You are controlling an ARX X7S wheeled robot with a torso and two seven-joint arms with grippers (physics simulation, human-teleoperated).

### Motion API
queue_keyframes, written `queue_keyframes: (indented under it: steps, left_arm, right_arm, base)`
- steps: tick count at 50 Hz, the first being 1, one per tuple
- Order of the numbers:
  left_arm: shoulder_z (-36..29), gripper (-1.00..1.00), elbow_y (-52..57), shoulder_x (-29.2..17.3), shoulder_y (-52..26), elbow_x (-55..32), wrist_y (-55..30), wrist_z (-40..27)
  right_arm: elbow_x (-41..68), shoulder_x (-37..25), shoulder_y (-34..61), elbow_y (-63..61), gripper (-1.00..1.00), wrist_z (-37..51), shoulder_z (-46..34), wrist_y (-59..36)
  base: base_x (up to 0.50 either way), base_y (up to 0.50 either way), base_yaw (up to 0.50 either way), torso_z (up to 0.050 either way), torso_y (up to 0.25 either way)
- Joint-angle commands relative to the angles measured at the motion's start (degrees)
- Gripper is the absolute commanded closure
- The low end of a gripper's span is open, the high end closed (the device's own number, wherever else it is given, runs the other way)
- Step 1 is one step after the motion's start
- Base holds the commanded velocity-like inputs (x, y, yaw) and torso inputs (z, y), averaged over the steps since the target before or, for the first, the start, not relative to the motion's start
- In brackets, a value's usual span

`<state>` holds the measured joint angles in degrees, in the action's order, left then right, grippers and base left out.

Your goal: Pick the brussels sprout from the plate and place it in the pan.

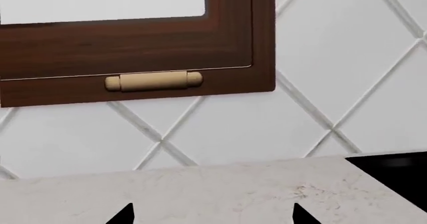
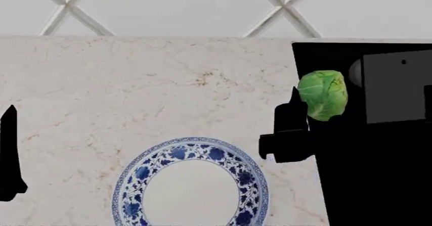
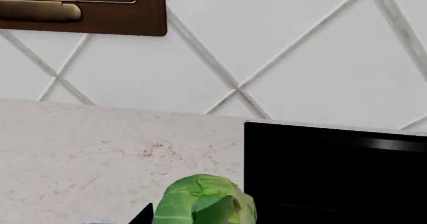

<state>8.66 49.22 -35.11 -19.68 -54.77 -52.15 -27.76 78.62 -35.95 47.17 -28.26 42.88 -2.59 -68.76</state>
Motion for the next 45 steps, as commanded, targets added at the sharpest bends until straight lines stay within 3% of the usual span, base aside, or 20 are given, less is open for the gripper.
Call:
queue_keyframes:
  steps: [1,10,45]
  left_arm:
    - [-2.2,-1.0,-1.94,-2.58,-8.96,0.2,-2.01,-0.02]
    - [-2.63,-1.0,-1.19,-3.09,-11.69,-2.59,-3.83,-0.76]
    - [-2.6,-1.0,-0.21,-3.07,-10.69,-5.3,-4.51,-3.36]
  right_arm:
    - [-3.81,0.22,0.67,0.68,1.0,-2.62,0.3,2.39]
    - [-3.95,0.19,0.72,0.94,1.0,-3.05,0.02,2.8]
    - [-3.05,-2.11,0.79,0.51,1.0,-3.41,0.62,3.41]
  base:
    - [0.0,-0.5,0.0,0.0,0.0]
    - [0.0,-0.5,0.0,0.0,0.0]
    - [0.0,-0.5,0.0,0.0,0.0]
